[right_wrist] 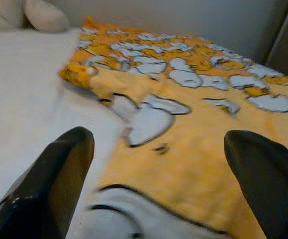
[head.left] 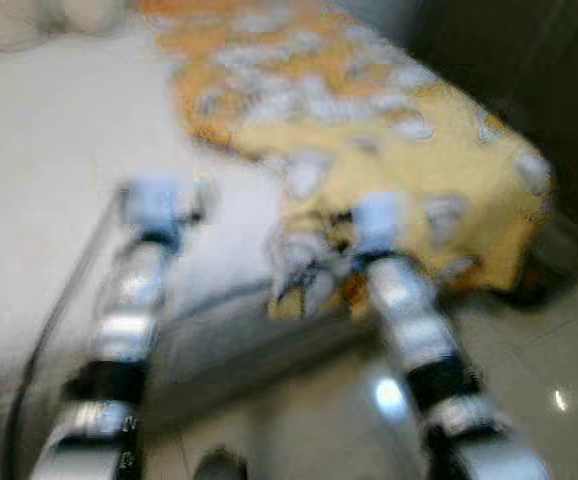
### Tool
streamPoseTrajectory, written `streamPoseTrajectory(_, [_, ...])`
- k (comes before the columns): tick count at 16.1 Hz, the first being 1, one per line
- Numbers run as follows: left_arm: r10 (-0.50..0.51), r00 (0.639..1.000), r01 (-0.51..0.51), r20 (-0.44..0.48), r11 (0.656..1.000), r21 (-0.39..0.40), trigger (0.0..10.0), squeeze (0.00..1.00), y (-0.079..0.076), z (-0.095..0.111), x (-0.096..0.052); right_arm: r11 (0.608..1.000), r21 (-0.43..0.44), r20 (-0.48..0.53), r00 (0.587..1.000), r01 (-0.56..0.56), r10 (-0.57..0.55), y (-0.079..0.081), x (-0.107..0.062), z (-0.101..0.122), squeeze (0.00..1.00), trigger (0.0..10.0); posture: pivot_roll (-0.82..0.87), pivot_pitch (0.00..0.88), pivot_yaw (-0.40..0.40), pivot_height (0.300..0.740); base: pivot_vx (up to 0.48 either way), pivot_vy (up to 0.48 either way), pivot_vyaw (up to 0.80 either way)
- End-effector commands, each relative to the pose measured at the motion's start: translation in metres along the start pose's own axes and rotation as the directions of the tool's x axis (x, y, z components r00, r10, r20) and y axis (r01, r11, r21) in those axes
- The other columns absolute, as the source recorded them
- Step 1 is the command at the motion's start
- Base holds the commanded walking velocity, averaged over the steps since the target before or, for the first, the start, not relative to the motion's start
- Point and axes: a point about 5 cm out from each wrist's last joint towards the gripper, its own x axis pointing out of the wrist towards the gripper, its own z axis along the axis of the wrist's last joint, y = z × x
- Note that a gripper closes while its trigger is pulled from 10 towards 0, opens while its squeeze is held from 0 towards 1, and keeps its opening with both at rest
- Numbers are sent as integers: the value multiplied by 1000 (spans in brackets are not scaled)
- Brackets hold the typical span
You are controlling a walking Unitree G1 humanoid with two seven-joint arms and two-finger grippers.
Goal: Clean up the room
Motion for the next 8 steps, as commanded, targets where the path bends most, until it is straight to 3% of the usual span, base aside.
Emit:
streamPoseTrajectory(1, [-51, 998, 51, 27, 999, -6, 10000, 0, -17, 7, 3, 998, -8, -5, 998, 59, -59, -21, -3, -2, 0, 10000, -56, 30, -40, 740, 0, 446, -738])
streamPoseTrajectory(3, [-58, 998, 58, 28, 998, 4, 10000, 0, -18, 8, 5, 998, -7, -9, 998, 61, -61, -22, -4, -3, 0, 10000, -58, 33, -40, 740, 0, 441, -741])
streamPoseTrajectory(6, [-50, 998, 50, 22, 999, 22, 10000, 0, -20, 9, 11, 996, -7, -3, 996, 87, -87, -25, -5, -4, 0, 10000, -61, 36, -37, 740, 0, 0, -696])
streamPoseTrajectory(8, [-48, 998, 48, 26, 999, 16, 10000, 0, -21, 10, 12, 996, -14, 7, 996, 90, -90, -26, -4, -2, 0, 10000, -61, 38, -36, 740, 0, 0, 0])
